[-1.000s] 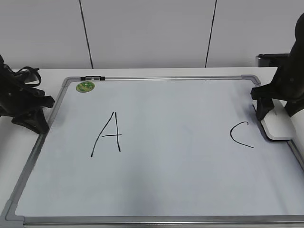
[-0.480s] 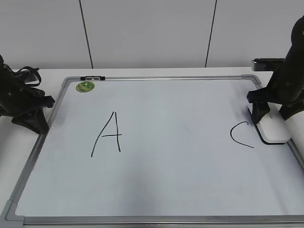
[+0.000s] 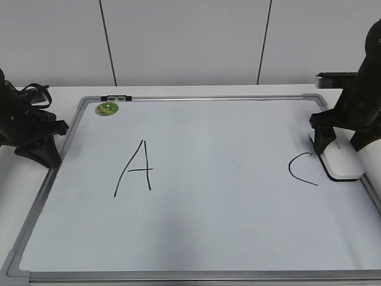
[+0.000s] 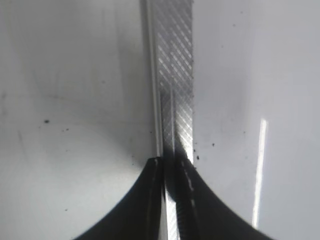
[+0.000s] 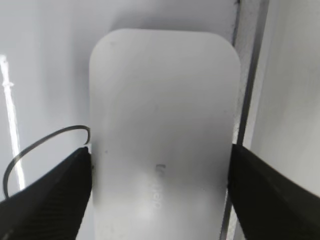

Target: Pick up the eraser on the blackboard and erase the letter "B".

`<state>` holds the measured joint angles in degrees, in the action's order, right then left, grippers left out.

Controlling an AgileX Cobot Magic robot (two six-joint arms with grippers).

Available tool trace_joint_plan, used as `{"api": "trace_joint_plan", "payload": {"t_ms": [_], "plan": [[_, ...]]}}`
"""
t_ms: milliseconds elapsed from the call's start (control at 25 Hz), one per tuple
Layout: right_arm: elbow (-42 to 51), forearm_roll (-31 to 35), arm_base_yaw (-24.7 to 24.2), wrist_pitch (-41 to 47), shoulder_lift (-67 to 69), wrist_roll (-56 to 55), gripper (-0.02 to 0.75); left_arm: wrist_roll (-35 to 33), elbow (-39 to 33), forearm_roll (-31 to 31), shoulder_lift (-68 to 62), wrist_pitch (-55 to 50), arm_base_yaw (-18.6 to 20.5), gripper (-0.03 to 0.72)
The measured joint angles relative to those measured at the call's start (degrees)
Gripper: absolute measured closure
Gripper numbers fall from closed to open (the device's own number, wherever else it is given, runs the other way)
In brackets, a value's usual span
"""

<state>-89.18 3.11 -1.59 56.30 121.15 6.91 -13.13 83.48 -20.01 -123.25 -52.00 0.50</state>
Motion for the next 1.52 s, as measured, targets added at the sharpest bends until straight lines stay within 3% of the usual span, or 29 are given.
{"api": "trace_joint_plan", "payload": {"t_ms": [400,480,680,800,1000,1200,1520], "plan": [[-8.9,0.0,0.0,9.7,0.0,0.0,0.112,0.0,0.5,0.1,-0.1,-0.4,0.0,0.607],[-11.8,0.0,0.0,11.9,0.0,0.0,0.123,-0.1,1.5,0.4,-0.4,-1.4,0.0,0.560],[-18.3,0.0,0.0,13.4,0.0,0.0,0.141,-0.2,7.3,0.8,-0.5,-5.2,0.0,0.338],[-21.1,0.0,0.0,13.5,0.0,0.0,0.145,-0.2,13.0,0.9,-0.5,-11.2,0.0,0.280],[-21.5,0.5,0.0,13.9,-3.4,0.0,0.145,1.9,20.9,1.0,0.4,-16.6,0.0,0.267],[-19.5,2.0,0.0,14.1,-11.9,0.0,0.145,3.4,21.2,2.6,7.0,-17.8,0.0,0.267],[-7.3,2.0,0.0,15.1,-31.9,0.0,0.146,6.1,20.6,5.3,24.2,-18.4,0.0,0.267]]}}
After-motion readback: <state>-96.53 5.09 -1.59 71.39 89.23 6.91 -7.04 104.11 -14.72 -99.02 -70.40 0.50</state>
